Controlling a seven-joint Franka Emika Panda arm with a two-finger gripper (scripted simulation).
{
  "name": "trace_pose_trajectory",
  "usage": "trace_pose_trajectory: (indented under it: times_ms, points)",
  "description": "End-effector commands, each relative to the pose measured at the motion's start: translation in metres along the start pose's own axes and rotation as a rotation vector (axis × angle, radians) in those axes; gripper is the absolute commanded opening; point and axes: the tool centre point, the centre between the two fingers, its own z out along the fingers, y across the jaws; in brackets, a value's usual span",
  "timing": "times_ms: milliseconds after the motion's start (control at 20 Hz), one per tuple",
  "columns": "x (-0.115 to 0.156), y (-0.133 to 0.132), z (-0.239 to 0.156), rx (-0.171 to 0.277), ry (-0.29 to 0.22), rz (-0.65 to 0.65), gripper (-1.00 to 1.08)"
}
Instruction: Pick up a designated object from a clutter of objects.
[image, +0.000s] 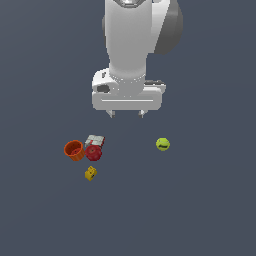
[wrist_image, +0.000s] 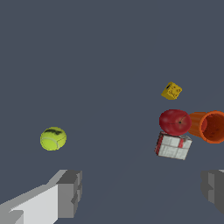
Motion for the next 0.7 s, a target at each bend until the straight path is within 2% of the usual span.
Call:
trace_pose_trajectory:
  times_ms: [0,650]
  points:
    - [0.0,0.0,0.0,0.0,0.0,0.0,0.28]
    - [0.0016,0.0083,0.0002,0.009,-0.013,0.023,0.28]
